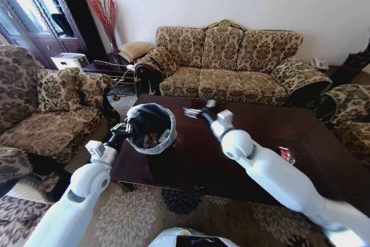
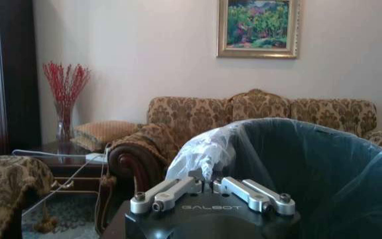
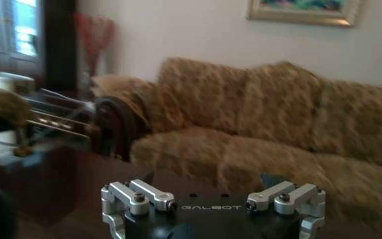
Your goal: Move to the front of the table and place the trash on the table into the trash bin.
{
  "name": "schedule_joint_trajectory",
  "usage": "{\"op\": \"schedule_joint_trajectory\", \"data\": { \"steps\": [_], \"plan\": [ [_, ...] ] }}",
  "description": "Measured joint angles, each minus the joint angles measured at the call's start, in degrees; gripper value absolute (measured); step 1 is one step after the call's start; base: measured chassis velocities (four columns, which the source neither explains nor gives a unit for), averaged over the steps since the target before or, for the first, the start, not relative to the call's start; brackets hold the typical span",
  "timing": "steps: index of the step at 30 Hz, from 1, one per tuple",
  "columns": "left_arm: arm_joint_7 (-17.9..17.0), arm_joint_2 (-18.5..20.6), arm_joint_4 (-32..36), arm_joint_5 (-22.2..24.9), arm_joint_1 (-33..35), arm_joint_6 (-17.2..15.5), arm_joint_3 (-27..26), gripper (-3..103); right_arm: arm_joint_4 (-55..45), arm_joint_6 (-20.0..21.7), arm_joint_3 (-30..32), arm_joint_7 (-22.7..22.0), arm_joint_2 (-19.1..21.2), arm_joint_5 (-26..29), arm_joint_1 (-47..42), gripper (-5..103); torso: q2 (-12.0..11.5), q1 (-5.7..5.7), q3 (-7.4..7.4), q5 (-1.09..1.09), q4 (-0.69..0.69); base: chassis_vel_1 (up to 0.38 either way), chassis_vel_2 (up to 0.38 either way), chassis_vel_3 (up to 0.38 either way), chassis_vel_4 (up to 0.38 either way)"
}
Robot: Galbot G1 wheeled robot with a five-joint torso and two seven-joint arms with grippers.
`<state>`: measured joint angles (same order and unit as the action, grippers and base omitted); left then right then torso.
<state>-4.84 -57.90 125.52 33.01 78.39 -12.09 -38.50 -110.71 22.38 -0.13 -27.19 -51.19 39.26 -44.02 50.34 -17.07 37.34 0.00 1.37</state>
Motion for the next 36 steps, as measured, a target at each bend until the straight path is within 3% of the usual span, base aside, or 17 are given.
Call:
{"op": "schedule_joint_trajectory", "data": {
  "steps": [3, 7, 14, 23, 28, 31, 36],
  "plan": [
    [-0.01, 0.05, 0.0, -0.14, 0.0, 0.05, 0.08, 3, 5.37, -0.77, 6.74, -1.33, -2.85, -1.78, -7.99, 100, 0.0, 0.01, 0.0, 0.0, -0.03, 0.0, 0.0, 0.0, 0.0],
    [-0.01, 0.13, 0.02, -0.23, 0.04, 0.15, 0.36, 3, 12.31, -2.31, 9.45, -1.99, -6.31, -4.28, -10.52, 100, 0.0, 0.0, 0.0, 0.02, 0.0, 0.0, 0.0, 0.0, 0.0],
    [-0.08, 0.24, 0.08, -0.3, 0.3, 0.29, 0.38, 3, 15.78, -3.08, 9.56, -1.87, -10.0, -5.7, -10.5, 100, 0.0, 0.0, 0.0, -0.01, 0.01, 0.0, 0.0, 0.0, 0.0],
    [-0.16, 0.84, 0.99, 0.04, 0.66, 0.4, -0.34, 3, 18.95, -2.42, 8.05, -5.58, -13.46, -6.28, -7.12, 100, 0.0, 0.0, 0.0, 0.0, -0.01, -0.055, -0.045, -0.048, -0.061],
    [-0.17, 0.97, 1.23, 0.17, 0.72, 0.55, -0.45, 3, 21.59, -2.82, 7.82, -2.65, -14.13, -5.22, -4.82, 100, 0.0, 0.0, 0.01, -0.01, -0.02, -0.099, -0.082, -0.093, -0.094],
    [-0.19, 0.8, 2.01, 2.15, 0.82, 0.7, -0.16, 3, 23.47, -2.65, 7.35, 4.23, -14.35, -3.01, -3.38, 100, 0.0, -0.01, 0.01, -0.01, -0.05, -0.105, -0.097, -0.113, -0.11],
    [-0.21, 0.87, 2.08, 2.39, 0.89, 0.71, -0.31, 3, 26.03, -2.12, 6.11, 9.95, -14.42, -3.29, -1.82, 100, 0.0, -0.01, 0.01, 0.0, -0.06, -0.084, -0.083, -0.066, -0.069]
  ]
}}
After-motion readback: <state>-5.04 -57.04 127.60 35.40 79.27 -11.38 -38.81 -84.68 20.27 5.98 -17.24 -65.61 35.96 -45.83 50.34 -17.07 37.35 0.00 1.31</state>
